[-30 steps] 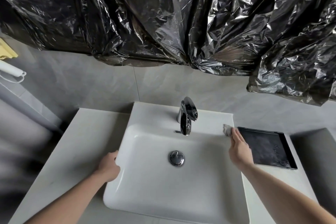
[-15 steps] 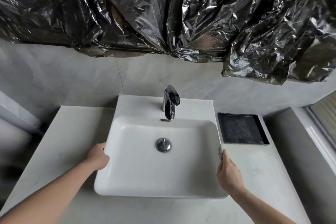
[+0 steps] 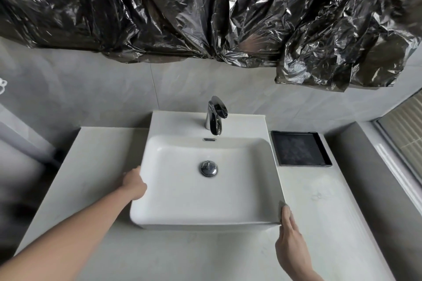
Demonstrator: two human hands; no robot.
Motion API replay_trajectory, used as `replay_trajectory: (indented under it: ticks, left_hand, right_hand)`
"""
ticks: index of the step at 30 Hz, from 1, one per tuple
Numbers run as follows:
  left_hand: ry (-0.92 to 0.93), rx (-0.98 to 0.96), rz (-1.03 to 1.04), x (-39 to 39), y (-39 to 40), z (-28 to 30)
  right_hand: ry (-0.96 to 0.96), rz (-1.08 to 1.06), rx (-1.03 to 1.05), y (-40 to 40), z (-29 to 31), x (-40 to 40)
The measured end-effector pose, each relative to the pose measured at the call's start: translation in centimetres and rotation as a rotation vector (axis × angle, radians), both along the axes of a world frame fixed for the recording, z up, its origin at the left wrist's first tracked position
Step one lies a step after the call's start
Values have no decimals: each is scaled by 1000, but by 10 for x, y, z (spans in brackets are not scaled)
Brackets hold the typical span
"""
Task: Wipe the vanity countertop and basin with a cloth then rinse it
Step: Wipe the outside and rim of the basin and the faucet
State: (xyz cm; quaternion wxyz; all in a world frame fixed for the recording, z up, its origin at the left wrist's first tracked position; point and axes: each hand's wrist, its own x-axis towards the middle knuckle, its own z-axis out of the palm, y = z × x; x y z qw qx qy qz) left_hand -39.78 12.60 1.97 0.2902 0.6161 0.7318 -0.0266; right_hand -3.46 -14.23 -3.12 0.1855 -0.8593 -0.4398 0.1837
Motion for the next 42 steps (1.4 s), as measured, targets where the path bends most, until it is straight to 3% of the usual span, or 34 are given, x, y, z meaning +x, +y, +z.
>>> replay_trajectory:
  ticks: [6,10,16,20,23,28,33,42]
  left_hand:
    - [-40,25,-8,-7,-9,-5]
    - [-119,36,13,-19,-21,-11]
    - [-144,-22,-4,-40,-45,-17]
    - [-213,-82,15,-58,-59,-26]
    - [-289,-116,51,-68,-65,-33]
    - [-329,-108,80,-80,-69,-50]
    - [-455,-100,164,-81,-77,-58]
    - [-617,-201,188,-84,-95,-32]
  right_hand:
    - [-54,-33,47,-2,-17,-28]
    - [-119,210,52,9,-27,-70]
    - [82,592,46,67,-8,-191]
    - [97,691,89,91,6,-240]
    - [109,689,90,90,-7,-229]
    - [-47,514,201,51,-16,-139]
    - [-173,152,273,13,-27,-63]
    - [384,-760,594,37,-22,-137]
